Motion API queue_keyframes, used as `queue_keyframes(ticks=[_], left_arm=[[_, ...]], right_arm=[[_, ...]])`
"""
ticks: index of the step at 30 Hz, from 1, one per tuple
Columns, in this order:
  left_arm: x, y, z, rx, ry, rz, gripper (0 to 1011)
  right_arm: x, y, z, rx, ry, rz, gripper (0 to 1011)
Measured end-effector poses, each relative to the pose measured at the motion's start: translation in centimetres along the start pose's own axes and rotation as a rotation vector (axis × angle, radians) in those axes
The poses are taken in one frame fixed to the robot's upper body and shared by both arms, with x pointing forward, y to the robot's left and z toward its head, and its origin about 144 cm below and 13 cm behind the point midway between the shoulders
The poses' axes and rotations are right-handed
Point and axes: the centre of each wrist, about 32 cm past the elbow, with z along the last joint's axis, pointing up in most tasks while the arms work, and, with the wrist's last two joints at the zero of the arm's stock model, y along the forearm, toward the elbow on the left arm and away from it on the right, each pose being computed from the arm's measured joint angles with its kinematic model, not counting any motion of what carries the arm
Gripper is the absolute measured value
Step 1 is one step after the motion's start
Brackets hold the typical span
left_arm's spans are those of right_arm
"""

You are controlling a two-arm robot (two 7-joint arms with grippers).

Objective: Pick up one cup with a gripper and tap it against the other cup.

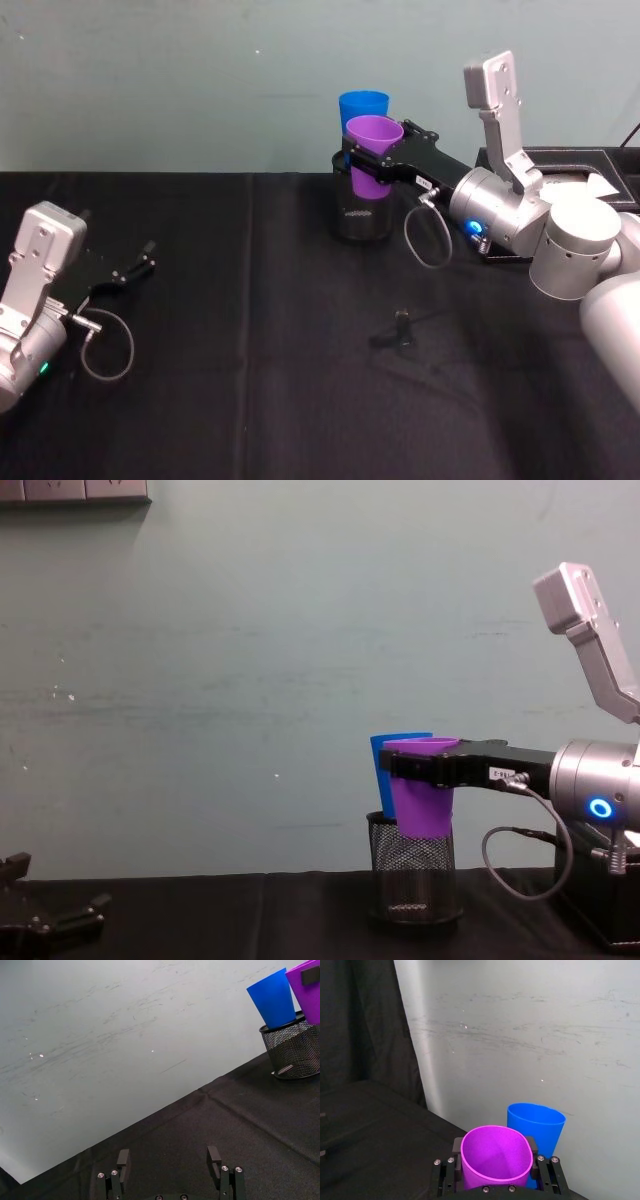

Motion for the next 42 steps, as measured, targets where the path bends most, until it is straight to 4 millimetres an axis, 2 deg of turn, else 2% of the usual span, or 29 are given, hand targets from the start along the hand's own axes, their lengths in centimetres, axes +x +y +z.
queue_keyframes(ticks=[42], left_arm=[[0.00, 0.00, 0.00, 0.000, 0.000, 0.000, 1000]], right_arm=[[0.00, 0.00, 0.00, 0.000, 0.000, 0.000, 731]])
